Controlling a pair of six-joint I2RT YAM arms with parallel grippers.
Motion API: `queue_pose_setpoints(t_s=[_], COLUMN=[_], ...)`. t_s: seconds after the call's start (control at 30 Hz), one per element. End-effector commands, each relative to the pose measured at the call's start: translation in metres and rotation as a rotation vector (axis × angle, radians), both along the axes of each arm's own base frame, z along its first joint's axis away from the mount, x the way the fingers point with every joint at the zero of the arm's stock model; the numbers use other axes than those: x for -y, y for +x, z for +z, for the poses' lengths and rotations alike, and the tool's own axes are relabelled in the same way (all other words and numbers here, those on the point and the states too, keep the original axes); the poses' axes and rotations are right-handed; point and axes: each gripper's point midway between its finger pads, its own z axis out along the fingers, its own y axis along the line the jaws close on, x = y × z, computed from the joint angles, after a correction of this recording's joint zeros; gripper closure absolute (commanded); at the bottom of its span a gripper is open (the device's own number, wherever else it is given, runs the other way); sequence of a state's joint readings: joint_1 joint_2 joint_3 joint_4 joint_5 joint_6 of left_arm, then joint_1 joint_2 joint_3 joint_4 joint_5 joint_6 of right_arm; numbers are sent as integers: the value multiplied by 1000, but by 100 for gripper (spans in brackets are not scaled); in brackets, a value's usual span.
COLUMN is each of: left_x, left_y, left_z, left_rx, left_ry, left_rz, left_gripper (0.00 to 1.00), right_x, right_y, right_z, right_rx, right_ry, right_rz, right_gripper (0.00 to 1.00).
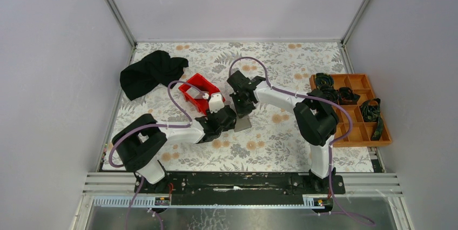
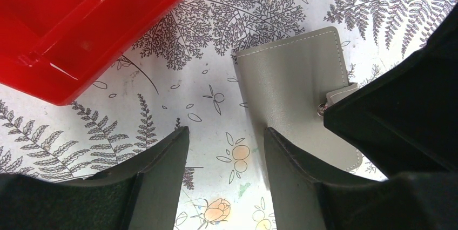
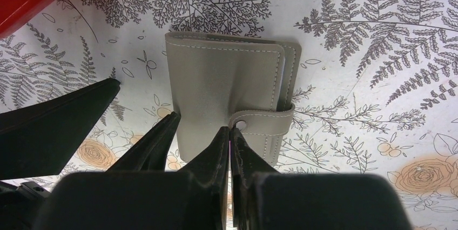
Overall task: Put the credit cards into the card holder
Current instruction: Close the card holder at the center of the board.
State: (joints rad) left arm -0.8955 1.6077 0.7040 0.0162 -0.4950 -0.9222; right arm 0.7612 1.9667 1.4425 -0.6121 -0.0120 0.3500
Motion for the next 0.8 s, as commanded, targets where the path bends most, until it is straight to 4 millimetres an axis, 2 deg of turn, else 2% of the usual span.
queue_pose_setpoints(t_s=[0.0, 0.77], left_x=[-9, -9], left_y=[-12, -11], left_z=[-24, -31], left_rx=[-68, -80], left_ry=[48, 56], left_rz=[-25, -34], left_gripper=[39, 39], right_x=[-14, -16], right_y=[4, 1], right_z=[8, -11], right_rx=[17, -23], right_ry=[27, 11], right_rz=[30, 41], right_gripper=[95, 95])
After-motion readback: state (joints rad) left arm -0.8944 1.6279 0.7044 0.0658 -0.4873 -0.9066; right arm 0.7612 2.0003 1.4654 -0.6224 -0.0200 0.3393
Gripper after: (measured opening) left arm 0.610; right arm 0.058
